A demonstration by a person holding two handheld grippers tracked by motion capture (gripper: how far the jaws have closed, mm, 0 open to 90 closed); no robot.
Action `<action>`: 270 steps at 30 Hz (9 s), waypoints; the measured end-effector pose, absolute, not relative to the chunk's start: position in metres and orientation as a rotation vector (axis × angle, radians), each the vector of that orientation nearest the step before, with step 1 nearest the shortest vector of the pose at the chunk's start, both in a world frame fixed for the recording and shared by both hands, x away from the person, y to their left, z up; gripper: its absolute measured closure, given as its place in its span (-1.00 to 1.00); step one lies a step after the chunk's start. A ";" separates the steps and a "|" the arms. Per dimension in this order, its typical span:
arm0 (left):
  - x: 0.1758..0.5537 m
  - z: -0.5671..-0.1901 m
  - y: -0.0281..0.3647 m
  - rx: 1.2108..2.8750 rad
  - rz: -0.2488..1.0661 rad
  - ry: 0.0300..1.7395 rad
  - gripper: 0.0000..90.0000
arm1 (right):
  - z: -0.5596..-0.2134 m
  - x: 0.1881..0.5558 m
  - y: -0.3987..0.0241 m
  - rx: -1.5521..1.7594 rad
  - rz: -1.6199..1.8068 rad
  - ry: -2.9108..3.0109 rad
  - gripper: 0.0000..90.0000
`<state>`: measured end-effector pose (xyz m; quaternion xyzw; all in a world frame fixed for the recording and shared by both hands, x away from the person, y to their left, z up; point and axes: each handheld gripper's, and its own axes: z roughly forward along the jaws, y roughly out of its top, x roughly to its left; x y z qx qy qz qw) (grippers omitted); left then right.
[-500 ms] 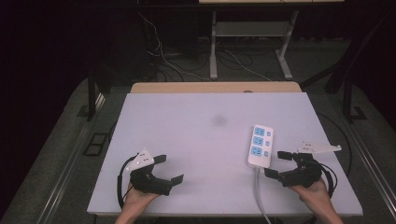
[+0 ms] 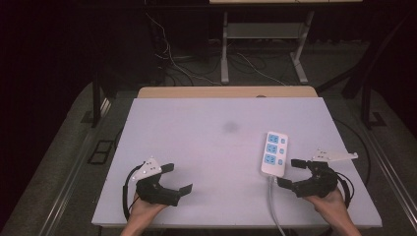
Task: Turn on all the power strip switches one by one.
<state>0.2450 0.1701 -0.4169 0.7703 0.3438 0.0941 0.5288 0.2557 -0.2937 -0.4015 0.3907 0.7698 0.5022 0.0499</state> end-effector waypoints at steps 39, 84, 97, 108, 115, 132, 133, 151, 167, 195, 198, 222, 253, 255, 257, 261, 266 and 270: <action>0.248 -0.422 0.170 1.857 0.198 0.832 -1.00 | -0.373 0.282 -0.291 1.129 1.328 2.498 -0.99; 0.249 -0.423 0.170 1.862 0.189 0.827 -1.00 | -0.376 0.343 -0.306 1.154 1.167 2.639 0.05; 0.249 -0.423 0.170 1.859 0.193 0.826 -1.00 | -0.381 0.349 -0.309 1.289 1.148 2.617 0.96; 0.249 -0.423 0.170 1.860 0.194 0.825 -1.00 | -0.395 0.351 -0.305 1.331 1.128 2.672 1.00; 0.249 -0.423 0.170 1.861 0.194 0.826 -1.00 | -0.405 0.350 -0.303 1.334 1.113 2.673 1.00; 0.249 -0.423 0.170 1.862 0.193 0.825 -1.00 | -0.416 0.348 -0.300 1.294 1.115 2.658 1.00; 0.249 -0.423 0.171 1.860 0.194 0.827 -1.00 | -0.416 0.348 -0.300 1.293 1.110 2.654 1.00; 0.250 -0.423 0.169 1.855 0.197 0.817 -1.00 | -0.418 0.348 -0.297 1.225 1.080 2.671 1.00; 0.251 -0.424 0.172 1.850 0.191 0.827 -1.00 | -0.418 0.345 -0.293 1.200 1.046 2.663 1.00; 0.255 -0.425 0.174 1.836 0.208 0.828 -1.00 | -0.379 0.344 -0.299 1.201 1.107 2.647 1.00; 0.255 -0.426 0.174 1.837 0.208 0.828 -1.00 | -0.375 0.346 -0.301 1.203 1.110 2.641 1.00; 0.257 -0.427 0.172 1.839 0.213 0.822 -1.00 | -0.380 0.374 -0.311 1.223 1.107 2.646 1.00; 0.256 -0.426 0.173 1.836 0.213 0.820 -1.00 | -0.405 0.384 -0.308 1.238 1.040 2.674 1.00; 0.256 -0.426 0.173 1.835 0.213 0.819 -1.00 | -0.407 0.385 -0.307 1.244 1.037 2.675 1.00; 0.256 -0.426 0.173 1.835 0.214 0.819 -1.00 | -0.409 0.386 -0.307 1.249 1.035 2.676 1.00; 0.256 -0.426 0.174 1.832 0.216 0.824 -1.00 | -0.411 0.387 -0.306 1.250 1.031 2.683 1.00; 0.256 -0.426 0.174 1.835 0.224 0.823 -1.00 | -0.412 0.387 -0.307 1.254 1.024 2.675 1.00; 0.255 -0.426 0.173 1.837 0.224 0.820 -1.00 | -0.412 0.385 -0.306 1.244 1.026 2.665 1.00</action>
